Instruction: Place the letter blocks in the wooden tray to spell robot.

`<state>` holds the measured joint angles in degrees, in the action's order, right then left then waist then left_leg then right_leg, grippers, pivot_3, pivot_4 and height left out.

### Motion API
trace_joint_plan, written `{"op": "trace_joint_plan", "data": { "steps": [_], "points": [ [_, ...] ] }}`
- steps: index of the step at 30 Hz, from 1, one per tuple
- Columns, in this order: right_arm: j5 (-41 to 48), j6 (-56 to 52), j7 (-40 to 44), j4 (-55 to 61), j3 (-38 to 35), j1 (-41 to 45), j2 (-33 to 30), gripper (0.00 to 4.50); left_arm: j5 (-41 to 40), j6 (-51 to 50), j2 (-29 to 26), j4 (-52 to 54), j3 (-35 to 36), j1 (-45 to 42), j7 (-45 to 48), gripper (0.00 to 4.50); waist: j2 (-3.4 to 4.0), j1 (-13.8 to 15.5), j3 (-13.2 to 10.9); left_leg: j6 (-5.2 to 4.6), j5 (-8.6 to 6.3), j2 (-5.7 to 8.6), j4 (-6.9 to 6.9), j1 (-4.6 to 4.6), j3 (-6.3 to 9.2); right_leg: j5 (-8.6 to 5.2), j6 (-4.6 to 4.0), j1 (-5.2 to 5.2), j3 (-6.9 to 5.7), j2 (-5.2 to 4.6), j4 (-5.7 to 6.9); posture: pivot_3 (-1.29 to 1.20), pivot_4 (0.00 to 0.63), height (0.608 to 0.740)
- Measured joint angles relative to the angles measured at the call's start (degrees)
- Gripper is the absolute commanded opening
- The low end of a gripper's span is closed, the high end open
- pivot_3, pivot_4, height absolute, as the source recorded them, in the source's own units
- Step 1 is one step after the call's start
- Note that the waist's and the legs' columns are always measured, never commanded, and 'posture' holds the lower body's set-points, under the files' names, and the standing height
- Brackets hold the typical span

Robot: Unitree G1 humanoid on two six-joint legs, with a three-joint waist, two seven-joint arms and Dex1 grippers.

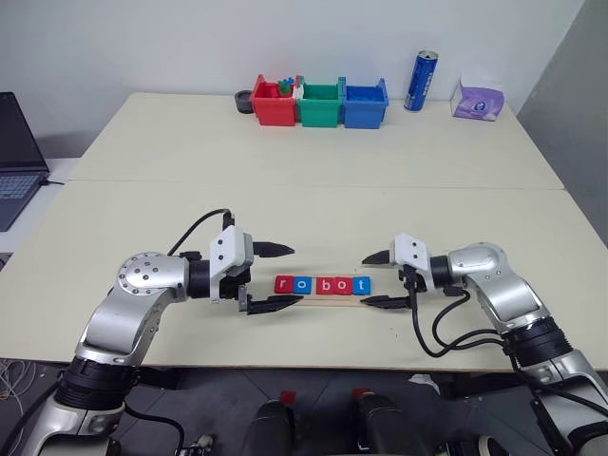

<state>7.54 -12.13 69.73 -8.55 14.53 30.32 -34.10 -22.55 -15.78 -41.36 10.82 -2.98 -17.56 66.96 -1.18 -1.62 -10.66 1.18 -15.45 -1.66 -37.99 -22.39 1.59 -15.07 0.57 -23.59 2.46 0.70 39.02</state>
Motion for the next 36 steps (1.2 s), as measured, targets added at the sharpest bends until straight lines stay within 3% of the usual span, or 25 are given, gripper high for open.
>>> {"op": "trace_joint_plan", "data": {
  "steps": [3, 13, 14, 36],
  "points": [
    [0.5, -0.4, 0.3, 0.0, -1.2, 0.0, -1.7, 3.83, 0.0, 0.0, 0.0, 0.0, 0.0, 0.0, 0.0, 4.50, 0.00, 0.0, 0.0, 0.00, 0.00, 0.00, 0.00, 0.01, -0.01, 0.00, 0.00, 0.00, 0.01, 0.00, 0.00, 0.00, 0.150, 0.740],
    [1.5, -0.9, 1.0, 0.4, -2.1, -1.9, -3.2, 0.22, 0.0, 0.0, 0.0, 0.1, -0.1, 0.0, 0.0, 4.50, 0.00, 0.0, 0.0, 0.00, 0.00, 0.00, 0.00, 0.01, -0.01, 0.00, 0.00, 0.00, 0.01, 0.02, 0.00, 0.00, 0.150, 0.740],
    [1.5, -0.8, 0.9, 0.7, -2.1, -2.3, -3.1, 0.02, 0.0, 0.0, 0.0, 0.0, -0.1, 0.0, 0.0, 4.50, 0.00, 0.0, 0.0, 0.00, 0.00, 0.00, 0.00, 0.01, -0.01, 0.00, 0.00, 0.00, 0.01, 0.02, 0.00, 0.00, 0.150, 0.740],
    [0.1, 1.7, -1.3, 1.5, 0.2, -2.8, -0.9, 0.02, 0.0, 0.1, 0.0, 0.0, -0.1, 0.0, 0.1, 4.50, 0.00, 0.0, 0.0, 0.00, 0.00, 0.00, 0.00, 0.01, -0.01, 0.00, 0.00, 0.00, 0.01, 0.01, 0.01, 0.00, 0.150, 0.740]
  ]
}}
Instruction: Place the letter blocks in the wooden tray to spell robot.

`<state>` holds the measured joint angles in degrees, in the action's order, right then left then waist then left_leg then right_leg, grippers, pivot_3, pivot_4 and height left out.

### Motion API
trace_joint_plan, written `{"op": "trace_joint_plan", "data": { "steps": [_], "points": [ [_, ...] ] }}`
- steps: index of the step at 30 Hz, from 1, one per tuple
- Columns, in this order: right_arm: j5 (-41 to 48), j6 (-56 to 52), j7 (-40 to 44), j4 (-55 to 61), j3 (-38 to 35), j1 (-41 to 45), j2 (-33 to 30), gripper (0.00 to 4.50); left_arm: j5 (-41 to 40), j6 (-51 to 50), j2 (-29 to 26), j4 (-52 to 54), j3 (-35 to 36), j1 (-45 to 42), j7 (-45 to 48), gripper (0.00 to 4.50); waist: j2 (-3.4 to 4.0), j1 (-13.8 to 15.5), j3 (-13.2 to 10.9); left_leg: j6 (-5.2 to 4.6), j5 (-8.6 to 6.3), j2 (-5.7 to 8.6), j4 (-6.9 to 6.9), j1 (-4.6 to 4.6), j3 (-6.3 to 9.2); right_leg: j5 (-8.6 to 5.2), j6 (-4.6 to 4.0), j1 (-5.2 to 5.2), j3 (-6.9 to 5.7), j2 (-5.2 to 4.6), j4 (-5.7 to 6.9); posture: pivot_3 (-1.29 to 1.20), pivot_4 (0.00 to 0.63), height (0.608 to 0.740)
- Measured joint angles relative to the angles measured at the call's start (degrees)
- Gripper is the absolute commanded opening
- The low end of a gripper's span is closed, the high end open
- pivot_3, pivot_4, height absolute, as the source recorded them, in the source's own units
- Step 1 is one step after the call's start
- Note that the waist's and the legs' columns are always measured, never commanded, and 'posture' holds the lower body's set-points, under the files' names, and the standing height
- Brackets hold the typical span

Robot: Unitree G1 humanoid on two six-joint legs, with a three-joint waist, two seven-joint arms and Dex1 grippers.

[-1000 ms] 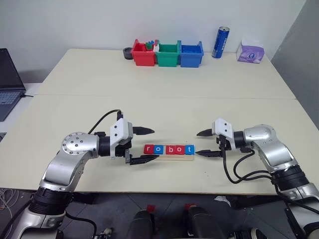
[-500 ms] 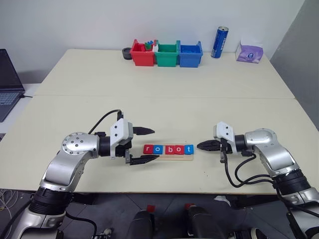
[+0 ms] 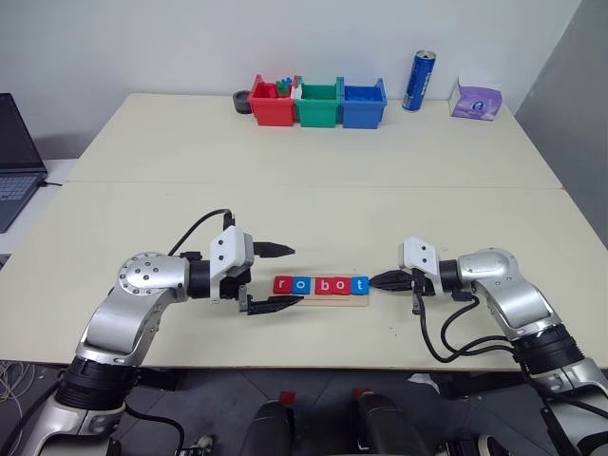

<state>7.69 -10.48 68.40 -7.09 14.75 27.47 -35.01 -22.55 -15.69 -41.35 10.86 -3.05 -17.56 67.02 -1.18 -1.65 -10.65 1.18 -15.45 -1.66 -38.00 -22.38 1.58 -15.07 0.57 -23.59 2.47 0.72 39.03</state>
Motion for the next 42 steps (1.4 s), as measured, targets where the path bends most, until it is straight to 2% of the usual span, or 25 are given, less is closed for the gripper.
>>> {"op": "trace_joint_plan", "data": {
  "steps": [13, 30, 42],
  "points": [
    [-1.0, 0.2, -0.9, 0.0, 0.5, 0.3, 2.0, 0.02, 0.0, 0.0, -0.1, 0.0, 0.0, 0.5, -0.1, 4.50, 0.00, 0.0, 0.0, 0.00, 0.00, 0.00, 0.00, 0.00, 0.00, 0.00, 0.00, 0.00, 0.00, 0.00, 0.00, 0.00, 0.150, 0.740],
    [-0.5, 0.0, 0.3, 0.7, -0.2, 0.1, -0.6, 0.02, 0.0, -0.2, -0.5, 0.5, 0.0, 1.0, -0.4, 4.50, 0.00, 0.0, 0.0, 0.00, 0.00, 0.00, 0.00, 0.00, 0.00, 0.00, 0.00, 0.00, 0.00, 0.00, 0.00, 0.00, 0.150, 0.740],
    [0.0, 0.0, -1.0, 0.8, 0.1, -0.1, 1.0, 0.02, 0.0, -0.2, -0.5, 0.5, 0.0, 1.0, -0.4, 4.50, 0.00, 0.0, 0.0, 0.00, 0.00, 0.00, 0.00, 0.00, 0.00, 0.00, 0.00, 0.00, 0.00, 0.00, 0.00, 0.00, 0.150, 0.740]
  ]
}}
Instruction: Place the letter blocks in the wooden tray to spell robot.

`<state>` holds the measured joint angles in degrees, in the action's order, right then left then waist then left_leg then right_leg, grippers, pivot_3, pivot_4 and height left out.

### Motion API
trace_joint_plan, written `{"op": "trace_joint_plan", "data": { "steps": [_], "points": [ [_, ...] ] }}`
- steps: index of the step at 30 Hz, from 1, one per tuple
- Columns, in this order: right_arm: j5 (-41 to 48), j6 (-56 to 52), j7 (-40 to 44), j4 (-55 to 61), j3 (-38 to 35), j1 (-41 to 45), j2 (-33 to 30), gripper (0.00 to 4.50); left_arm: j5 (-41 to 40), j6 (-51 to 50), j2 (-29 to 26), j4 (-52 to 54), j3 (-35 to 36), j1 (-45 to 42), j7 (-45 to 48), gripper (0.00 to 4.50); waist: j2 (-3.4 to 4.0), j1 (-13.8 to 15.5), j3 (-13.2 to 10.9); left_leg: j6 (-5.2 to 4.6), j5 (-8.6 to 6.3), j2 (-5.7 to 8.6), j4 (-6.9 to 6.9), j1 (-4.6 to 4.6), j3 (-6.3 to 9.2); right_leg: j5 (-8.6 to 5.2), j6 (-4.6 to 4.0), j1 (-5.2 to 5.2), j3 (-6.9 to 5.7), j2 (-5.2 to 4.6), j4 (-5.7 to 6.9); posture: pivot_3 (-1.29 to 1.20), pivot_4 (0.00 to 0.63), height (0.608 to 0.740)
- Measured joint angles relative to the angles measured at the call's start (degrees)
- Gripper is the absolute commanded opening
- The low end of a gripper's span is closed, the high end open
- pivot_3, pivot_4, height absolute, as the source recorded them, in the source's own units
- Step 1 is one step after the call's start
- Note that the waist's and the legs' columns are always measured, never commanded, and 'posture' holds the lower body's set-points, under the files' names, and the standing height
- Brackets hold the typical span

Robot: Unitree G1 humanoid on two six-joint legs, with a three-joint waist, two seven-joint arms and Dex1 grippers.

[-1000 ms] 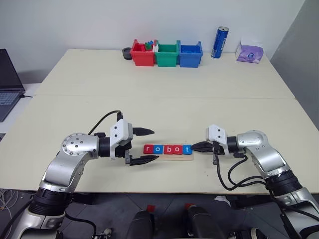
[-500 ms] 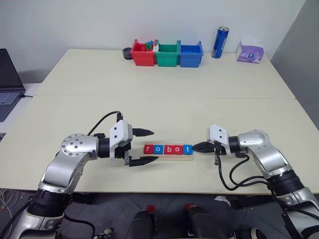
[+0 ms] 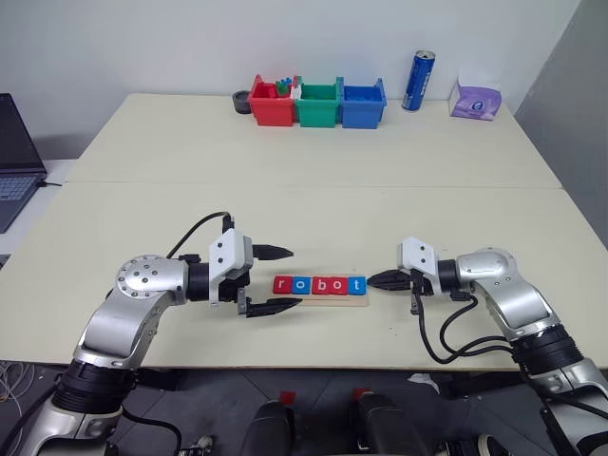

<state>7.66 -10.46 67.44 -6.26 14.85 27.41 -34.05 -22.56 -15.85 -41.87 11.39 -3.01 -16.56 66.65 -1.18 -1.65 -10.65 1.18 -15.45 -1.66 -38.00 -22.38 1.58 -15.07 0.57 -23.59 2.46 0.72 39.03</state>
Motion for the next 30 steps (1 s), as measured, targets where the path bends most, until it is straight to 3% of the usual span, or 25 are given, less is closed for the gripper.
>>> {"op": "trace_joint_plan", "data": {
  "steps": [30],
  "points": [
    [-0.3, 0.1, -0.3, -0.5, -0.1, -0.8, -0.3, 0.02, 0.0, -0.2, -0.6, 1.2, 0.1, 0.3, -0.9, 4.50, 0.00, 0.0, 0.0, 0.00, 0.00, 0.00, 0.00, 0.00, 0.00, 0.00, 0.00, 0.00, 0.00, 0.00, 0.00, 0.00, 0.150, 0.740]
  ]
}}
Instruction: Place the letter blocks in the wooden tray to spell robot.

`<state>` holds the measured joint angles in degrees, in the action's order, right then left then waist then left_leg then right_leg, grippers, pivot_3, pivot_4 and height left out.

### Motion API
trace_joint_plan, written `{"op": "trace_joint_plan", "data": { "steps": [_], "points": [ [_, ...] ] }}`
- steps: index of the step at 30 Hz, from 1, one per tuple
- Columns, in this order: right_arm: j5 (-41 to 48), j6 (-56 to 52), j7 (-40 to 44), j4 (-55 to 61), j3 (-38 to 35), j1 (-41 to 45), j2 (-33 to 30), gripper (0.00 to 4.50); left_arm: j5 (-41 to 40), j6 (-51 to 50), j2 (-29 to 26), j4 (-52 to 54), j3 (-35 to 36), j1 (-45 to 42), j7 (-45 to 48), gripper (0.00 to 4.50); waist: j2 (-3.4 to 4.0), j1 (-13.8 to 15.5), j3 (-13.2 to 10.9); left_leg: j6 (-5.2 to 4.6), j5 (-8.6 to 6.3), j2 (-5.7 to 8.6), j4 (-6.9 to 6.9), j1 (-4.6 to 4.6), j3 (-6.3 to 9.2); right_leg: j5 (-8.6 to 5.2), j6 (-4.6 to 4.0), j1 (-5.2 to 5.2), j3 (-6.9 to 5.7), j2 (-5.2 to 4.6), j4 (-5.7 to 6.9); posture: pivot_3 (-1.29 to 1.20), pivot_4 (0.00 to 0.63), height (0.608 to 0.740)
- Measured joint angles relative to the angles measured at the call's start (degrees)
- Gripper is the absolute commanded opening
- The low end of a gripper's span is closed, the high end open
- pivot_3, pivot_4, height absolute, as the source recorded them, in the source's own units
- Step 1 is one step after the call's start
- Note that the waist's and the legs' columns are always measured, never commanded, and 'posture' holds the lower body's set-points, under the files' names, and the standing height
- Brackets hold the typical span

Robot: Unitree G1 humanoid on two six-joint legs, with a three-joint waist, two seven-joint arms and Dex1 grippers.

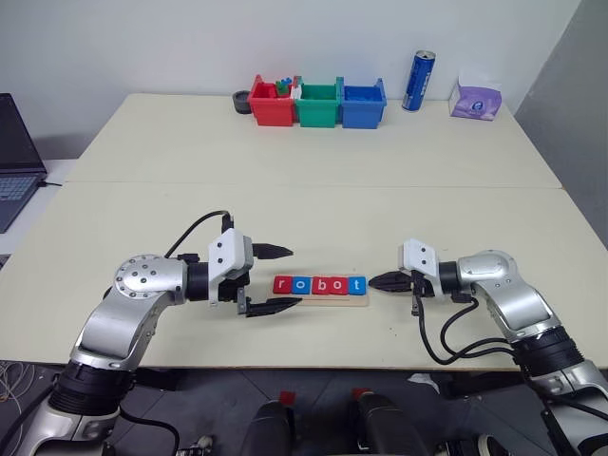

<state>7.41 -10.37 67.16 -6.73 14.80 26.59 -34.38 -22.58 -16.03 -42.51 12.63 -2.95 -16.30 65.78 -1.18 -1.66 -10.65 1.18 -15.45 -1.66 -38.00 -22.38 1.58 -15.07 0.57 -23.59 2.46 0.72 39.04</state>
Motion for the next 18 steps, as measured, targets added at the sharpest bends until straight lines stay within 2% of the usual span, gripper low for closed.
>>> {"op": "trace_joint_plan", "data": {
  "steps": [18],
  "points": [
    [-1.6, 1.2, -0.9, -2.0, 0.6, 1.5, 3.4, 0.02, 0.0, -0.2, 0.0, 0.4, 0.4, 1.4, -0.1, 4.50, 0.00, 0.0, 0.0, 0.00, 0.00, 0.00, 0.00, 0.00, 0.00, 0.00, 0.00, 0.00, 0.00, -0.01, 0.01, 0.00, 0.150, 0.740]
  ]
}}
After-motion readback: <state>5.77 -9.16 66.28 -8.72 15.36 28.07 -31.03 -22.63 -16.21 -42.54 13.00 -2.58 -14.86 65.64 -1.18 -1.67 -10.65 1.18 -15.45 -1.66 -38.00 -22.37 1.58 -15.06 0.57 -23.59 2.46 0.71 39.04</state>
